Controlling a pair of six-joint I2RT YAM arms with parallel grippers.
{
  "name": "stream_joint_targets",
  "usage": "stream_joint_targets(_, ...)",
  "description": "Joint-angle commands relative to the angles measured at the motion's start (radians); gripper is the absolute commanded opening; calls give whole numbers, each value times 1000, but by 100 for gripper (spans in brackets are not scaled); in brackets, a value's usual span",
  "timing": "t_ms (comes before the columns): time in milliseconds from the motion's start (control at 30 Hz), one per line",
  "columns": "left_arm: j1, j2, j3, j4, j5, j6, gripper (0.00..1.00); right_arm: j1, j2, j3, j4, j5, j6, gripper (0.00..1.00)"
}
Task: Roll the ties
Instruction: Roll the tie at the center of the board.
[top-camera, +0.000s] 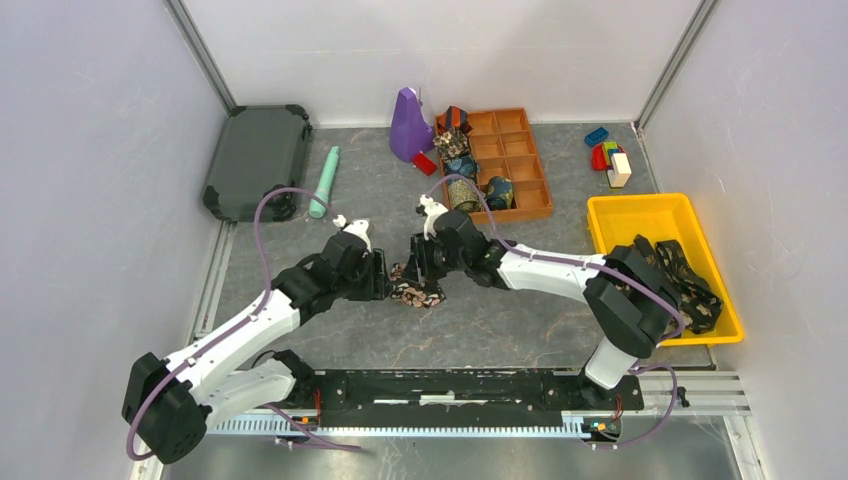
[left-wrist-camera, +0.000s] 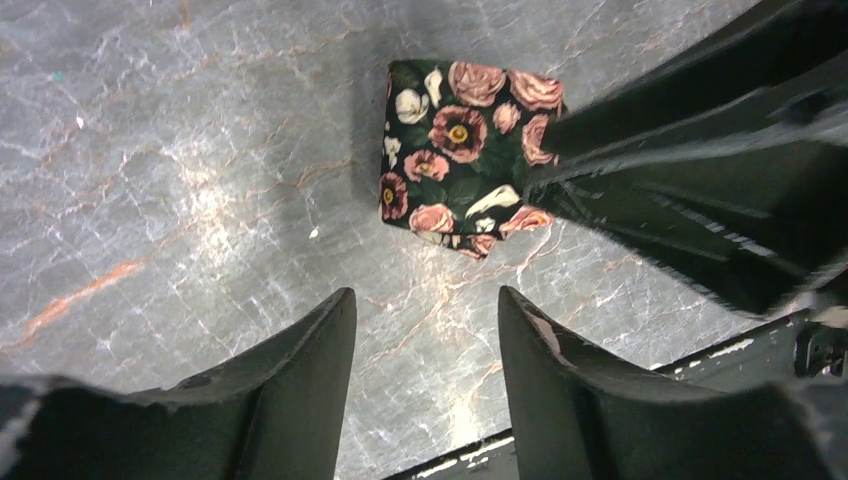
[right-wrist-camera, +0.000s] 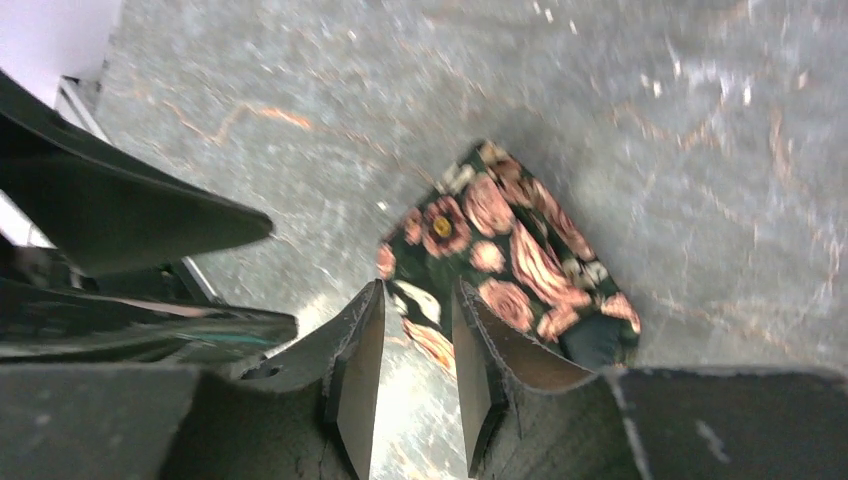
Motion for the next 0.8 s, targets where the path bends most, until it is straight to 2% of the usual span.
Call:
stream_joint_targets(0,-6,-34,-8,-47,-6,-83,59,-4,14,120,-26,9,-35,38)
stream_joint_targets(267,-47,-45,-53,-47,4,-133,47,-40,85,260,-79,36,-65,41)
stream_joint_targets(433,-69,-18,-85,-32,-16,-163,40,-75,155,300,-138,53,-86,34)
stream_joint_targets(767,-101,58,-174,156,46,-250,36,-107,286,398,-220,47,-161,30)
